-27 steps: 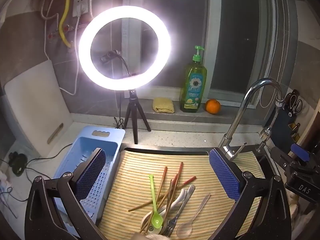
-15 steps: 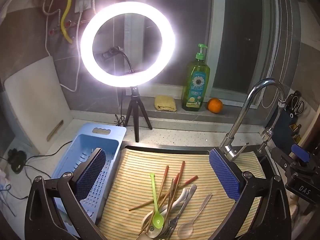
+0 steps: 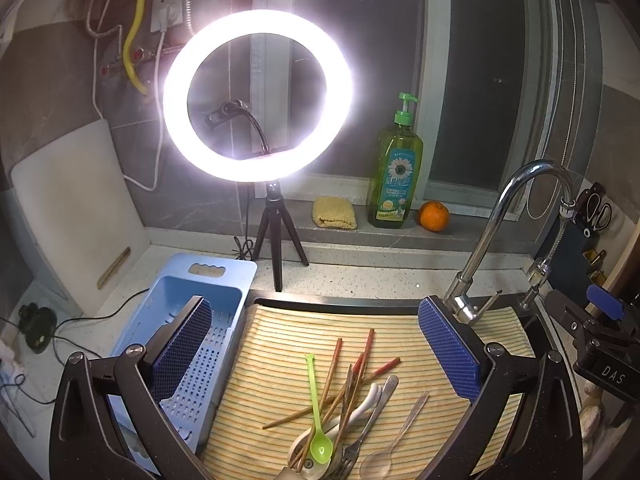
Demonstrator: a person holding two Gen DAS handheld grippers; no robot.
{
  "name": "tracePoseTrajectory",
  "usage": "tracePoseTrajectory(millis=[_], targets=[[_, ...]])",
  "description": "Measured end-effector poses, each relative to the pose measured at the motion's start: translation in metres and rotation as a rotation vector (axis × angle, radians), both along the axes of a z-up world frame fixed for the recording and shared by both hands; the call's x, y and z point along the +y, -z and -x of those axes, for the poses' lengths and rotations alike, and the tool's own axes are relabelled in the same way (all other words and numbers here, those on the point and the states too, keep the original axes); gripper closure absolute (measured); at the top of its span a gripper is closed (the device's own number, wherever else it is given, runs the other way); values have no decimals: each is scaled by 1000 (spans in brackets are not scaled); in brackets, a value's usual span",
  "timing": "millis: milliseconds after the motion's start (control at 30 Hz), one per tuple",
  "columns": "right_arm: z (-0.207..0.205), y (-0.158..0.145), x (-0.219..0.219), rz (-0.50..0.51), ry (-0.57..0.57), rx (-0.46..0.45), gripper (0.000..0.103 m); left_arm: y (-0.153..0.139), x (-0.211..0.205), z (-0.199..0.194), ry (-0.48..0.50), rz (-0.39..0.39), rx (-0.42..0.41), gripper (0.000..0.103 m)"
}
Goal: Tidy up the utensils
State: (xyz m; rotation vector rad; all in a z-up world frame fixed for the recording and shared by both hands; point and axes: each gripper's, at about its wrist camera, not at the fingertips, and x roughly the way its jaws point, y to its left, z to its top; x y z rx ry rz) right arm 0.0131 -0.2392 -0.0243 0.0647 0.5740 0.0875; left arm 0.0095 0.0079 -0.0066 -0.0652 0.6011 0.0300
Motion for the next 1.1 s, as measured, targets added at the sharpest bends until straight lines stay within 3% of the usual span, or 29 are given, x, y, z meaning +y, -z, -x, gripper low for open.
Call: tracePoseTrajectory(millis=[1100], targets=[[-3,-2,-3,1,19,-5,1,1,-8,-4,23,-9,-7,0]])
